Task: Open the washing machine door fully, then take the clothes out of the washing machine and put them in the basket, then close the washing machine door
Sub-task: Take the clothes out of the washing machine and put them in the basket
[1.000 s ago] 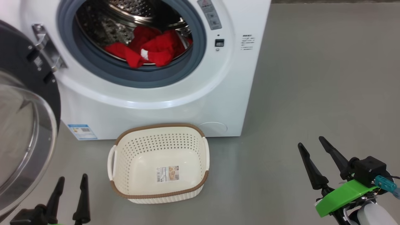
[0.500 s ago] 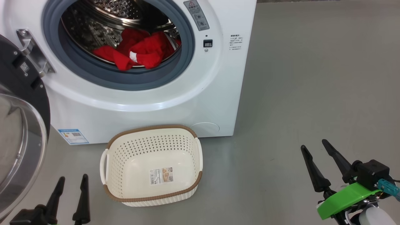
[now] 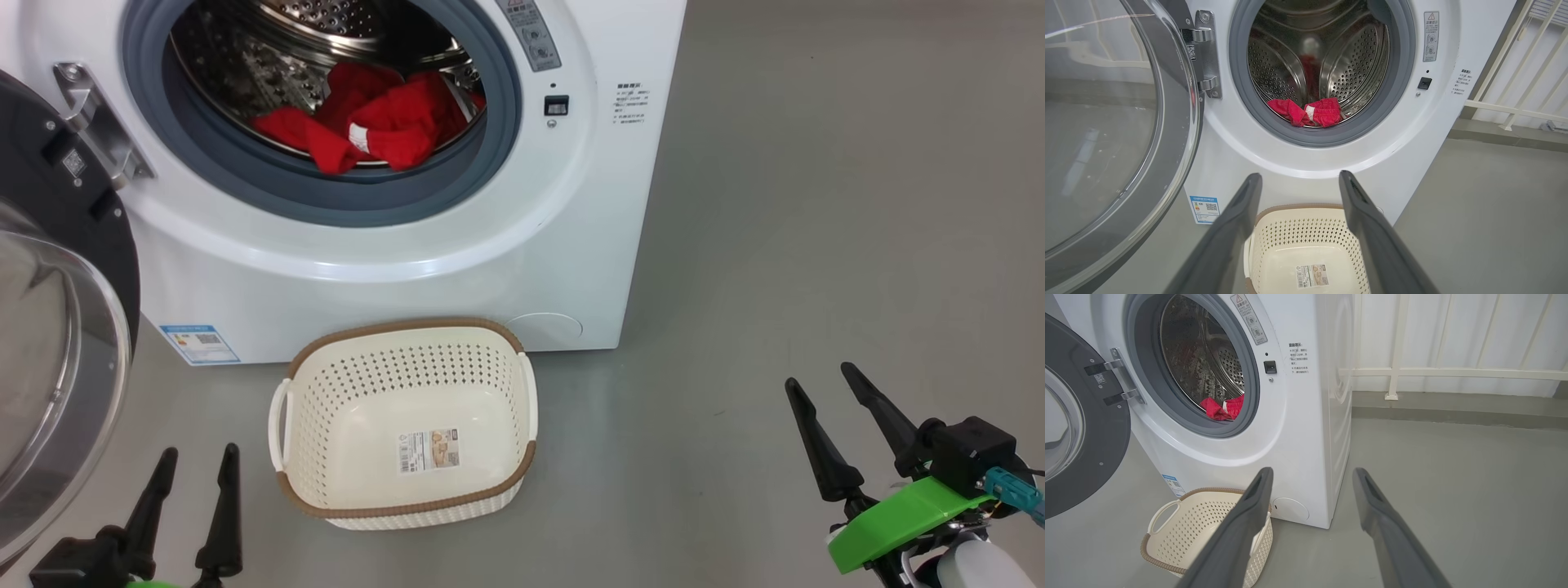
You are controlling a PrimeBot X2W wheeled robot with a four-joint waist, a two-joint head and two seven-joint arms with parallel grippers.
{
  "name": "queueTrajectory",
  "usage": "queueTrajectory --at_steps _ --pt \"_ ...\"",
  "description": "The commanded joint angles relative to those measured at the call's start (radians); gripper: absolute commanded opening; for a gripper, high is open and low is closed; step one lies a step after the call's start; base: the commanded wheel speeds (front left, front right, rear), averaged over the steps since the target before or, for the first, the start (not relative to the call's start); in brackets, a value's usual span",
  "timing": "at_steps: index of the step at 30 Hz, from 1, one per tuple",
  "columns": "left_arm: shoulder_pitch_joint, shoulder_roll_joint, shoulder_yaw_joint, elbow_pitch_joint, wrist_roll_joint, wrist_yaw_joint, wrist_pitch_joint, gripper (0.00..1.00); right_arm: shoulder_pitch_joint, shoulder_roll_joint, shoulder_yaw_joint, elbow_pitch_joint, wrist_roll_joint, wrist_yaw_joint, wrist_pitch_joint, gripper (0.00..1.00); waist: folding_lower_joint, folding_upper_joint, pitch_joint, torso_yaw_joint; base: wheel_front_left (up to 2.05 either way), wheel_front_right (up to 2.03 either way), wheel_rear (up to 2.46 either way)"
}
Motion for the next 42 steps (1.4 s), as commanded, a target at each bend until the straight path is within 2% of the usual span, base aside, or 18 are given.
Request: queueTrajectory --at_steps 1,11,28,42 --pt "-0.023 0.029 0.032 -0.028 -0.002 -0.003 -0.008 1.0 -0.002 -0.012 0.012 -0.028 -0.005 0.002 -0.012 1.0 0.0 0.0 0.002 0.002 0.0 0.0 0.0" --pt "-0.024 0.034 0.025 -0.035 -0.006 -0.003 -0.008 1.0 -0.005 -0.013 0.016 -0.028 -0.005 0.002 -0.012 1.0 0.0 0.0 0.0 0.004 0.2 -0.23 0.03" --pt "-0.032 0.026 0.027 -0.03 -0.028 -0.003 -0.008 1.0 -0.006 -0.018 0.028 -0.031 -0.004 0.002 -0.012 1.0 0.0 0.0 -0.002 0.007 1.1 -1.14 0.03" --pt "-0.038 0.034 0.026 -0.027 -0.009 -0.003 -0.008 1.0 -0.011 -0.012 0.033 -0.031 -0.005 0.002 -0.012 1.0 0.0 0.0 0.008 0.011 0.09 -0.09 0.0"
